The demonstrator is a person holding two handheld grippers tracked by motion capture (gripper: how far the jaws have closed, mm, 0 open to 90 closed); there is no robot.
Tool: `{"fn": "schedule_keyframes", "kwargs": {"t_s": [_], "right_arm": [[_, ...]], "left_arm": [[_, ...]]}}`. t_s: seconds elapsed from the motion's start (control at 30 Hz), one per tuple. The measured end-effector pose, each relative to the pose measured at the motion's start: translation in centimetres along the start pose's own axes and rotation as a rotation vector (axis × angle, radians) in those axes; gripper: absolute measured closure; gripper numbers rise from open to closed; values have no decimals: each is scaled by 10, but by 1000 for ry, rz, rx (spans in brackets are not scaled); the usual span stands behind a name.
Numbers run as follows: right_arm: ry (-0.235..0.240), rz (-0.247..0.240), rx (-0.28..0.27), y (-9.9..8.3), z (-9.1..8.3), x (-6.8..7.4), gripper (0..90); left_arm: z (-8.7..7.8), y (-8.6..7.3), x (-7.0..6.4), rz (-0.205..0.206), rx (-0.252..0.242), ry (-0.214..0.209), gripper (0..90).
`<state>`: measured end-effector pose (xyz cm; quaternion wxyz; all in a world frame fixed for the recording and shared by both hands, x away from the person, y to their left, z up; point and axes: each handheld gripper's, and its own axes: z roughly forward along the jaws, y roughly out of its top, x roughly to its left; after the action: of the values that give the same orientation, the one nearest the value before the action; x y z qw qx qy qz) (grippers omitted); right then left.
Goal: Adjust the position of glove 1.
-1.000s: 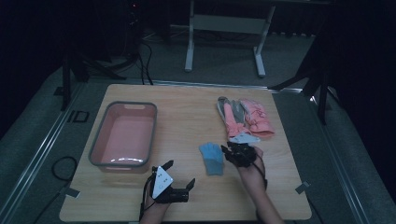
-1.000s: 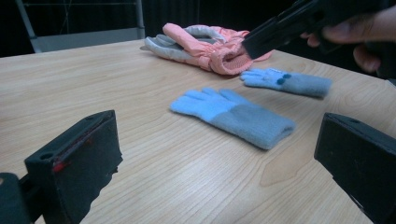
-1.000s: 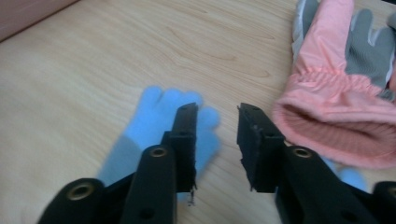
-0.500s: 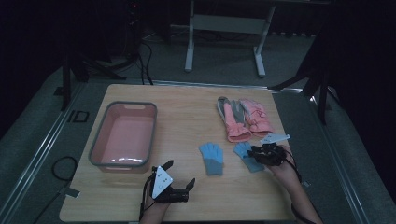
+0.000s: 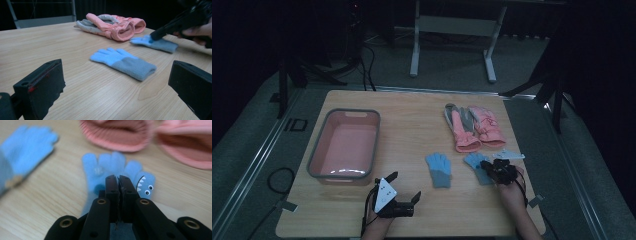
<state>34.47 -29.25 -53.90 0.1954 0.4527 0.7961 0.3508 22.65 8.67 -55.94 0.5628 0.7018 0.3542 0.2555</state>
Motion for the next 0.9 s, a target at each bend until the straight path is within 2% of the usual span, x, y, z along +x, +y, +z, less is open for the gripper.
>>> {"fn": "schedule_keyframes", "kwargs": {"t_s": [0.03,0.07,0.17,0.2,0.33,0.4,0.47,0.53,0.7,0.9], "right_arm": [[-27,33,-9,2,-6,2,869],[-60,109,-28,6,-21,4,871],[-78,135,-43,7,-29,6,871],[-141,158,-50,10,-45,15,871],[-218,224,-57,7,-57,27,871],[-246,234,-44,6,-56,32,871],[-251,263,-46,5,-54,34,871],[-259,268,-47,5,-50,37,871],[-285,251,-24,2,-31,44,870],[-265,285,-1,-2,-13,42,868]], "left_arm": [[0,0,0,0,0,1,5],[0,0,0,-2,0,3,5],[0,0,0,-3,-1,4,5],[0,0,0,-3,-2,5,5],[0,0,0,0,0,8,5],[0,0,0,-1,0,8,5],[0,0,0,-1,0,8,5],[0,0,-1,-2,1,7,5],[0,0,-1,4,3,5,5],[0,0,-1,4,6,3,5]]}}
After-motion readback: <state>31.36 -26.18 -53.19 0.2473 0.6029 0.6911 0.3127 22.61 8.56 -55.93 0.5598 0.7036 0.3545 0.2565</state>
